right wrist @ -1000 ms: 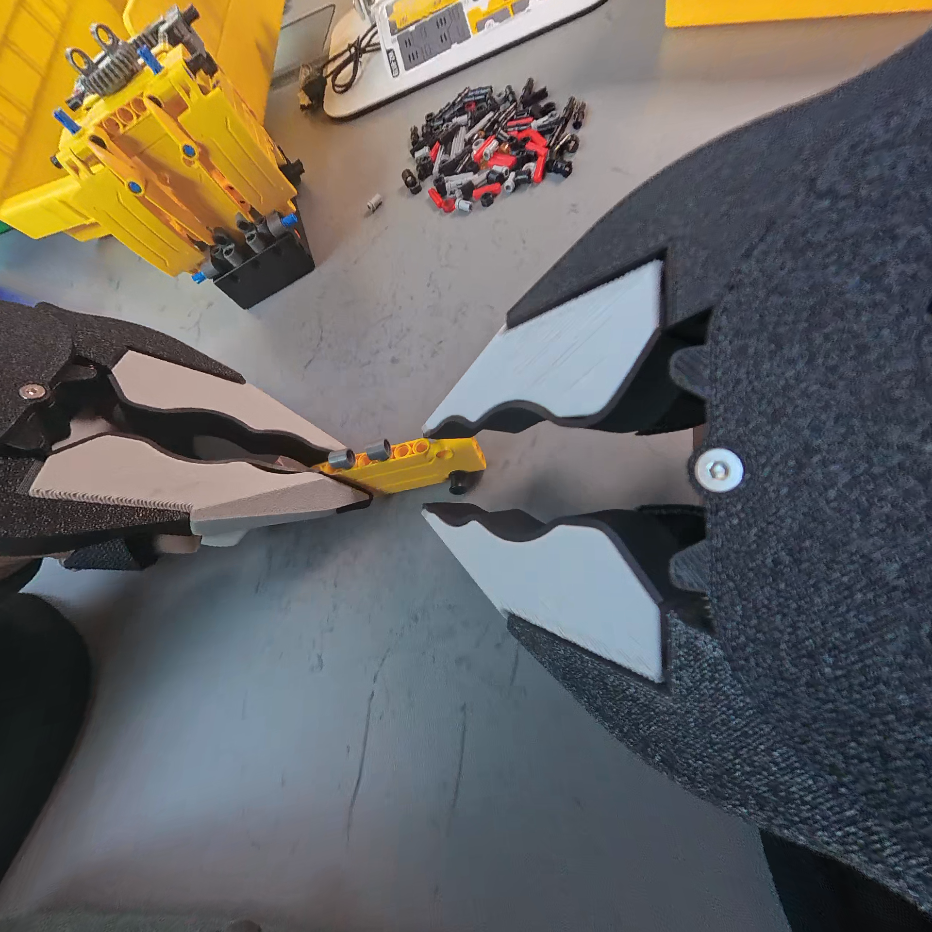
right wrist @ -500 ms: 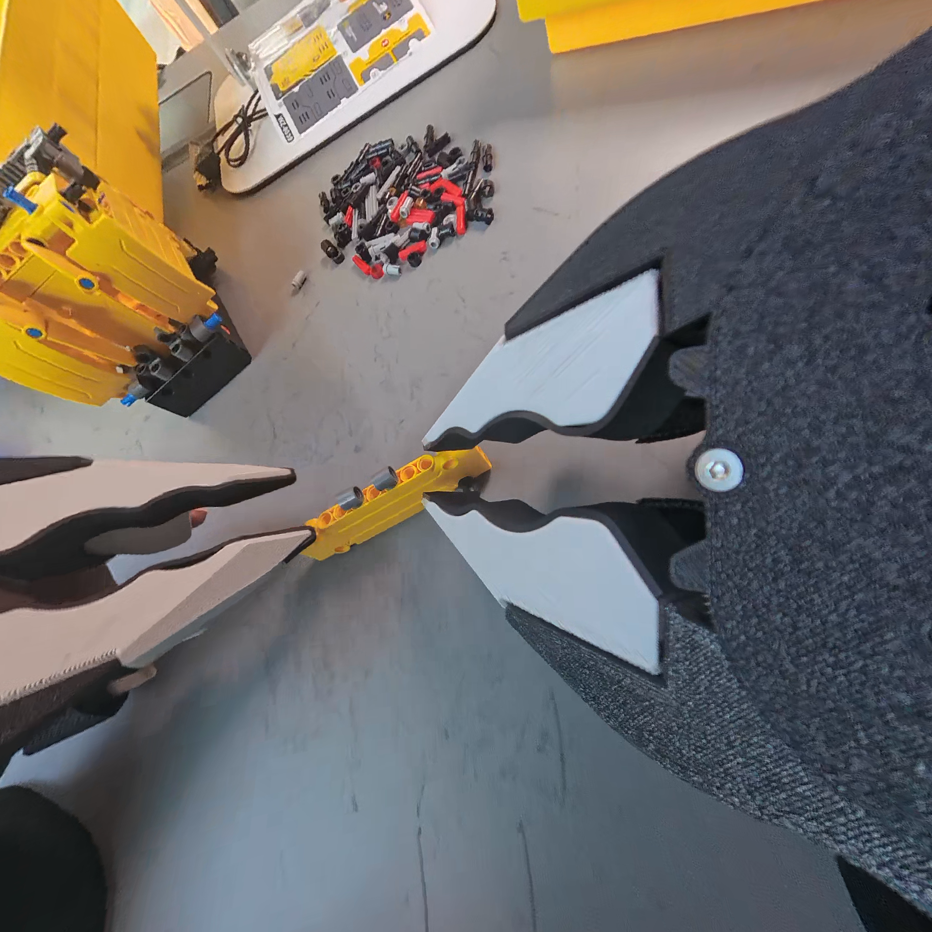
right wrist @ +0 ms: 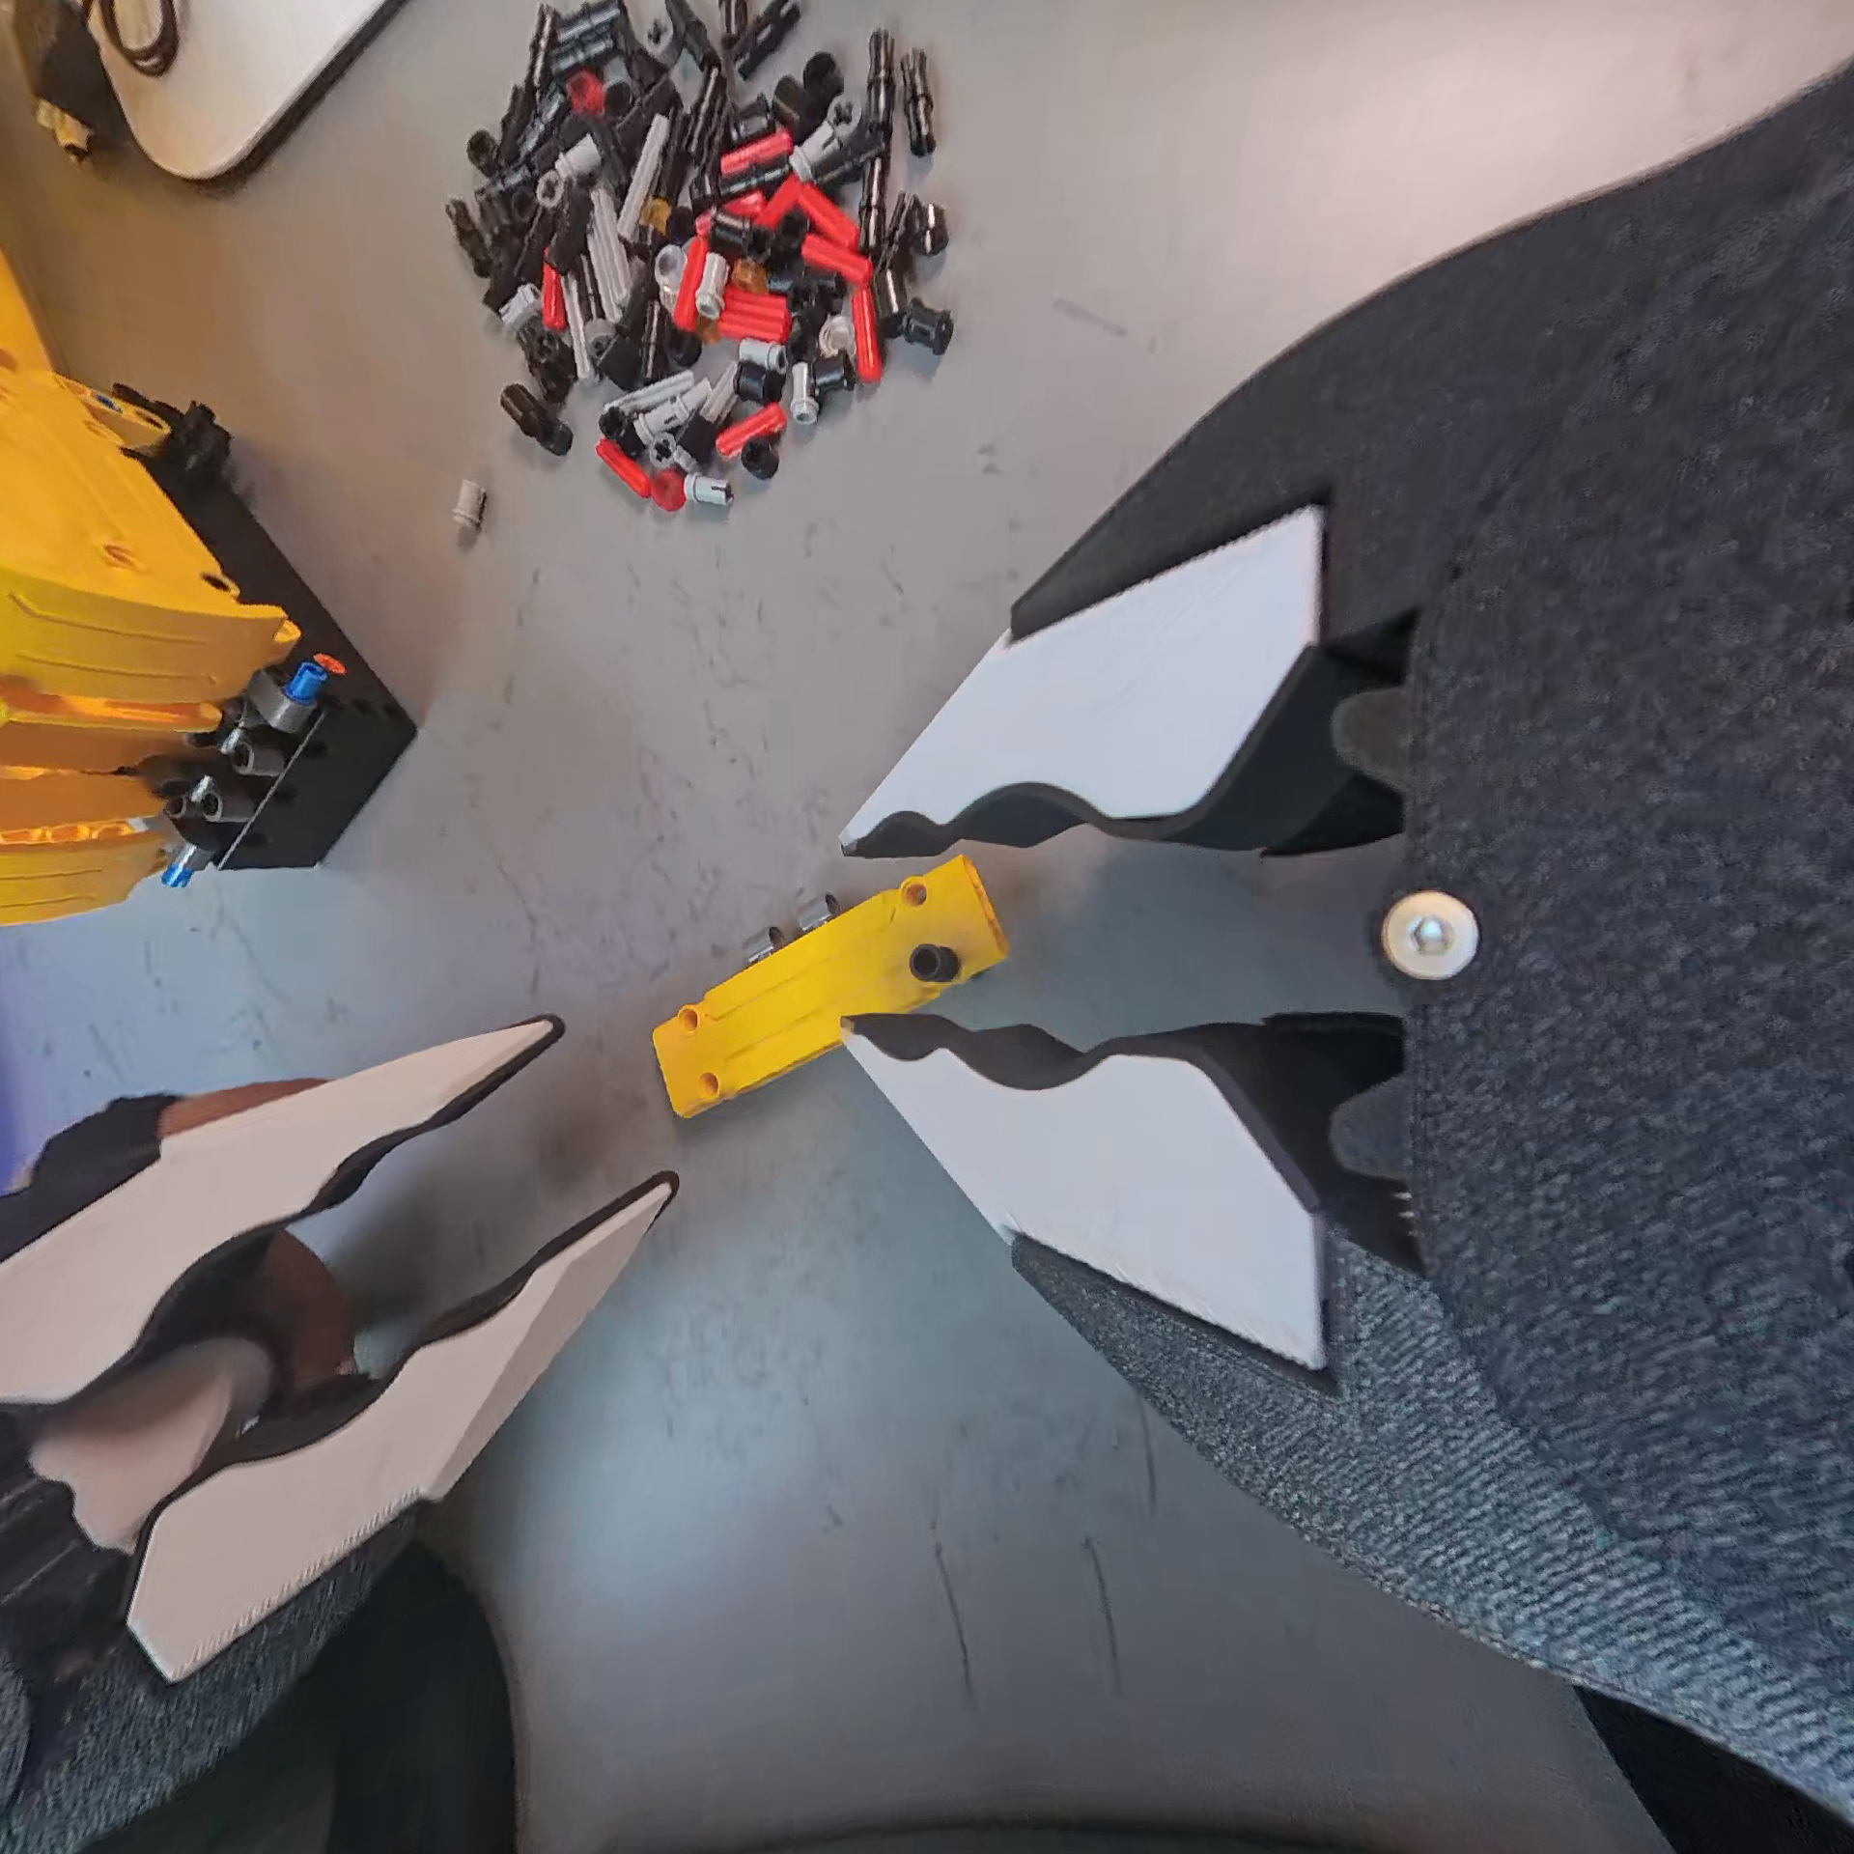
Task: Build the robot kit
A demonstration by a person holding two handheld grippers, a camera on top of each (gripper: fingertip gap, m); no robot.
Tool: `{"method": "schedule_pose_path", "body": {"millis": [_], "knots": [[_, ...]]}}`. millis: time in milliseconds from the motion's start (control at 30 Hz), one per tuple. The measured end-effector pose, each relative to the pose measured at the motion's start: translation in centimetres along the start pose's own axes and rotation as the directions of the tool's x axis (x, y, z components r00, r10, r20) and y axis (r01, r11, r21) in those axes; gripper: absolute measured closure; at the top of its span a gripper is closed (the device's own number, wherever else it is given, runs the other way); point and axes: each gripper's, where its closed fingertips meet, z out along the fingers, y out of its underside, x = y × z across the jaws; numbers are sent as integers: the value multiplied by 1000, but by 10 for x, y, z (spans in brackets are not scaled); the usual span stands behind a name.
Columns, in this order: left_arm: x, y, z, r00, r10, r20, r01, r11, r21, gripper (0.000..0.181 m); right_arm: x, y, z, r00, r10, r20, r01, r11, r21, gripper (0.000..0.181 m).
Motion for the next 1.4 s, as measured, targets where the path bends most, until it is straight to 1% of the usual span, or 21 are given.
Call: {"method": "schedule_pose_path", "body": {"millis": [67,133,200,267,367,433,533,600,700,767,833,900,967,1033,1100,1167,1233,1300,1367,1400], "knots": [[0,5,2,1000,0,-5,0,1000,-29,144,-4,0,-7,998,-60,10,60,998,18,138],[1,8,4,1000,0,-9,0,999,-47,144,-5,4,-14,992,-126,-1,126,992,9,129],[1,10,5,1000,-4,-7,3,998,-62,144,-2,11,-16,986,-164,-24,163,986,-15,126],[0,12,7,1000,-15,-13,14,997,-79,144,-1,16,-13,986,-164,-20,163,986,-34,127],[1,13,11,998,-46,-35,42,995,-95,144,-1,14,-6,990,-144,0,144,989,-27,131],[1,14,13,996,-69,-54,62,992,-112,144,2,16,-2,990,-142,-3,142,989,-46,140],[4,17,15,996,-58,-64,50,990,-132,155,1,20,0,986,-168,-5,167,984,-64,154],[5,18,16,998,-38,-56,30,990,-140,157,-4,20,0,980,-197,3,197,979,-59,156],[8,19,15,998,-27,-63,18,990,-141,158,-8,20,0,963,-267,-22,265,962,-66,156],[10,17,12,997,-25,-71,15,992,-127,157,-13,17,0,955,-293,-32,292,955,-46,156],[13,11,8,996,-28,-84,21,996,-86,151,-17,17,1,953,-301,-27,299,953,-37,156],[11,2,2,995,-50,-87,49,999,-20,142,-19,19,2,952,-307,-24,305,951,-46,156],[5,-14,-6,993,-86,-85,94,992,88,136,-20,20,3,952,-305,-17,304,952,-43,156],[-3,-30,-15,987,-131,-88,146,970,196,130,-21,20,3,954,-300,-9,299,953,-40,156],[-11,-43,-23,984,-160,-73,175,942,287,128,-21,21,4,954,-301,-11,301,953,-38,155],[-20,-51,-31,985,-169,-27,167,920,354,133,-21,19,4,956,-294,-16,294,956,-24,146],[-34,-57,-41,980,-192,56,153,899,410,146,-20,15,3,957,-288,-24,288,958,-6,134],[-51,-61,-55,960,-234,155,135,870,474,164,-18,10,2,959,-279,-38,280,960,22,125],[-66,-62,-69,931,-275,241,113,843,525,174,-15,3,0,962,-265,-64,269,961,57,119],[-71,-61,-74,918,-291,267,110,837,536,176,-11,-1,-1,962,-257,-87,264,961,78,119]]}}
